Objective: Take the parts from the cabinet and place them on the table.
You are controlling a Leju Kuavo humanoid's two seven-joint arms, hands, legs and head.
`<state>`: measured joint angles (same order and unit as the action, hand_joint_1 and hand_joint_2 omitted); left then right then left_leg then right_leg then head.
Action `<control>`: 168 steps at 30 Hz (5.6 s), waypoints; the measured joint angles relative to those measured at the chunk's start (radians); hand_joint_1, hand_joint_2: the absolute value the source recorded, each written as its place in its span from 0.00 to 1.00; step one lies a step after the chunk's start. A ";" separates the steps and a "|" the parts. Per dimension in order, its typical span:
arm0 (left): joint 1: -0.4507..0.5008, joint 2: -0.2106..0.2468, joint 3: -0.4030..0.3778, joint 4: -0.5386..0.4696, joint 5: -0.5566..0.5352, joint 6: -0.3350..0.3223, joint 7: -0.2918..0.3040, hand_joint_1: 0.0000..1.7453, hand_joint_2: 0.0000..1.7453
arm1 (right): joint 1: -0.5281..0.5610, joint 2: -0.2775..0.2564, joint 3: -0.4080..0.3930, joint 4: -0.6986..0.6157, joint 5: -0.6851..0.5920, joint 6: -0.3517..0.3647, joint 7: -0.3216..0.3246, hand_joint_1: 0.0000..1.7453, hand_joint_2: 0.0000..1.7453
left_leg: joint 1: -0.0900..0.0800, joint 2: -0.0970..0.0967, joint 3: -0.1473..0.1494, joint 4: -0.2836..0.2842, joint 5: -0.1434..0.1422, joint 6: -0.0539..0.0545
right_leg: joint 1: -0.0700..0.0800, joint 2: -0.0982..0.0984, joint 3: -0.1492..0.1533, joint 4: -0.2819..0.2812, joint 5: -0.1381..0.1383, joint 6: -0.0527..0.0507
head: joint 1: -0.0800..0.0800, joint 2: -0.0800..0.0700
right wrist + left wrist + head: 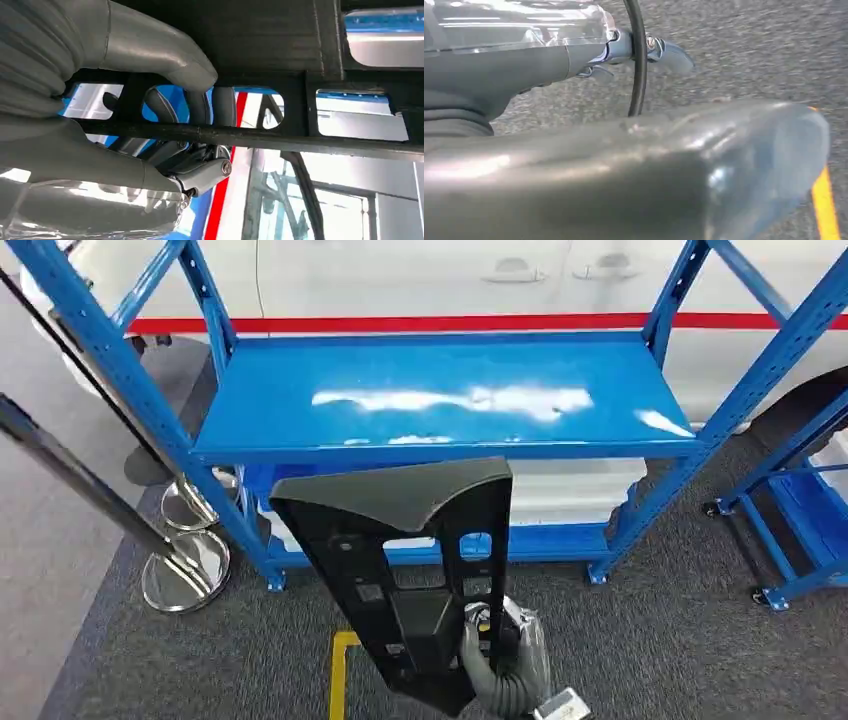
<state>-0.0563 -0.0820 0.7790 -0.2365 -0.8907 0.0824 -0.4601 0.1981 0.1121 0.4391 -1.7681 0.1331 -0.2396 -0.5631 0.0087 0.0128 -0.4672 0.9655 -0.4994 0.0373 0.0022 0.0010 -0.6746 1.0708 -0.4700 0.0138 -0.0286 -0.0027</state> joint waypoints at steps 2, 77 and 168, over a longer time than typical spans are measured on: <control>0.000 0.000 0.002 0.000 0.000 -0.002 0.000 0.00 0.00 | 0.001 -0.001 0.000 0.000 0.000 0.002 0.000 1.00 1.00 | -0.001 0.002 -0.031 0.001 0.023 0.003 | -0.006 -0.001 -0.029 0.131 -0.118 0.008 | -0.001 0.000; 0.002 -0.006 0.154 0.000 -0.031 0.001 -0.023 0.00 0.00 | 0.310 0.159 -0.341 -0.121 0.046 0.206 -0.093 1.00 1.00 | 0.006 0.011 -0.084 0.149 -0.085 -0.060 | -0.007 -0.014 0.121 -0.077 0.003 -0.050 | 0.000 0.000; -0.006 -0.018 0.274 -0.001 -0.076 -0.009 -0.020 0.00 0.00 | 0.305 0.248 -0.428 -0.109 -0.003 0.275 -0.134 1.00 1.00 | 0.008 0.024 -0.041 0.098 -0.073 -0.054 | -0.001 -0.023 0.099 -0.065 0.005 -0.047 | 0.000 0.000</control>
<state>-0.0624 -0.1003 1.0529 -0.2373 -0.9670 0.0736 -0.4803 0.5033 0.3601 0.0111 -1.8769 0.1297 0.0351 -0.6966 0.0165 0.0370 -0.5080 1.0633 -0.5729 -0.0165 0.0015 -0.0219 -0.5758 1.0062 -0.4646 -0.0332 -0.0286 -0.0027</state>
